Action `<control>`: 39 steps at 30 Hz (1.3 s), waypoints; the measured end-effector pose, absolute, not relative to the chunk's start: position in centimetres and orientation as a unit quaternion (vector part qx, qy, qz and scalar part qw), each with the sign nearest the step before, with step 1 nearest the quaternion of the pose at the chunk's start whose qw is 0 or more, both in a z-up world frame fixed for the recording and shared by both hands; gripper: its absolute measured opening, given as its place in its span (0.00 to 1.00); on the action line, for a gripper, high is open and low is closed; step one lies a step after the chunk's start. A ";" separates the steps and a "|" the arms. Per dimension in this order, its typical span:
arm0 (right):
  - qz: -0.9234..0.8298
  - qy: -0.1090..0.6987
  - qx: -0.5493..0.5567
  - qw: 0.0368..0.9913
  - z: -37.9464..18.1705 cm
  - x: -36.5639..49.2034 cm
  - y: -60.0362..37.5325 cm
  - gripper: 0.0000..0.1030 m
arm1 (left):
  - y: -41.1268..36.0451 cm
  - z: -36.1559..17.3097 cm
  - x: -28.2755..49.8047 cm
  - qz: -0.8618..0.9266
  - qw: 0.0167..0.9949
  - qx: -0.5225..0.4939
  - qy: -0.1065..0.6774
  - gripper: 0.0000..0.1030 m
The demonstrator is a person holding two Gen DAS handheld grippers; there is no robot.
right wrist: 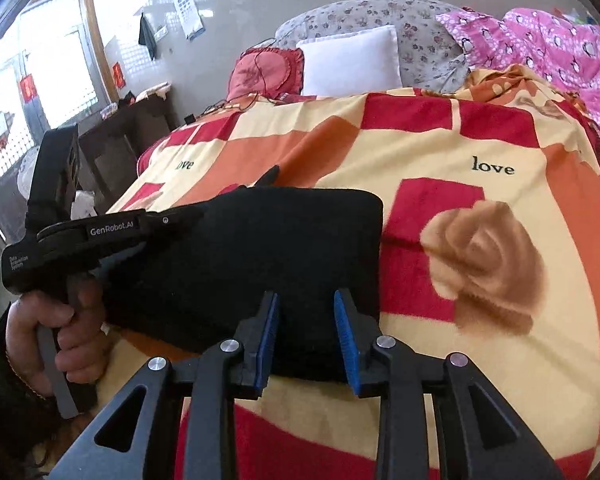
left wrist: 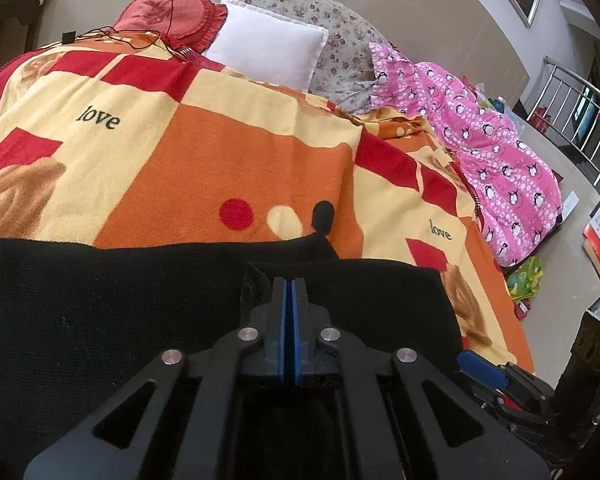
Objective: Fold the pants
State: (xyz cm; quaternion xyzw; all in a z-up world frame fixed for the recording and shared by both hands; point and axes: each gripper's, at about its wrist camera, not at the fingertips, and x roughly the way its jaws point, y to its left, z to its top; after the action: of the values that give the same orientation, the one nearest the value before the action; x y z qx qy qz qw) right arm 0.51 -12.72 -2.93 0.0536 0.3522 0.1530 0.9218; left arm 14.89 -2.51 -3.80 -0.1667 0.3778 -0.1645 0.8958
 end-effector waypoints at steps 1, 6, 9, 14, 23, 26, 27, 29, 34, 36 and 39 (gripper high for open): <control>0.155 0.348 0.054 0.923 -3.0 0.3 -12.7 0.32 | -2.5 -3.8 14.9 -0.165 0.895 -0.168 0.378 0.01; 0.163 0.339 0.057 0.925 -3.0 0.0 -12.7 0.40 | -2.7 -3.7 14.9 -0.168 0.897 -0.161 0.377 0.04; 0.170 0.339 0.056 0.924 -3.0 0.0 -12.4 0.50 | -3.2 -3.5 14.8 -0.172 0.899 -0.150 0.374 0.09; 0.191 0.335 0.032 0.922 -2.8 -0.3 -11.0 0.78 | -3.6 -3.3 14.4 -0.198 0.897 -0.143 0.368 0.31; 0.232 0.328 0.061 0.914 -2.8 -0.2 -11.1 1.00 | -4.0 -3.1 14.3 -0.212 0.897 -0.141 0.361 0.44; 0.228 0.332 0.054 0.914 -2.8 -0.2 -10.8 1.00 | -4.0 -3.1 14.2 -0.216 0.897 -0.144 0.358 0.47; 0.227 0.332 0.053 0.914 -2.8 -0.2 -10.7 1.00 | -4.1 -3.1 14.2 -0.217 0.897 -0.146 0.357 0.48; 0.227 0.333 0.053 0.914 -2.8 -0.1 -10.7 1.00 | -4.0 -3.1 14.1 -0.223 0.896 -0.154 0.353 0.55; 0.232 0.330 0.068 0.912 -2.9 -0.1 -11.1 1.00 | -3.7 -3.1 14.2 -0.242 0.888 -0.176 0.349 0.63; 0.232 0.330 0.067 0.912 -2.8 -0.2 -11.1 1.00 | -3.7 -3.1 14.2 -0.253 0.884 -0.179 0.349 0.69; 0.230 0.331 0.060 0.913 -2.9 -0.2 -11.0 1.00 | -4.2 -2.9 14.1 -0.257 0.885 -0.168 0.350 0.73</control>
State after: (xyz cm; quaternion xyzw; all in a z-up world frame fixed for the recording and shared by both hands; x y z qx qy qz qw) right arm -0.22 -10.99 -2.90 0.0604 0.3307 0.2301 0.9133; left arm 14.05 -4.17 -2.87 -0.1681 0.3497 -0.2569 0.8851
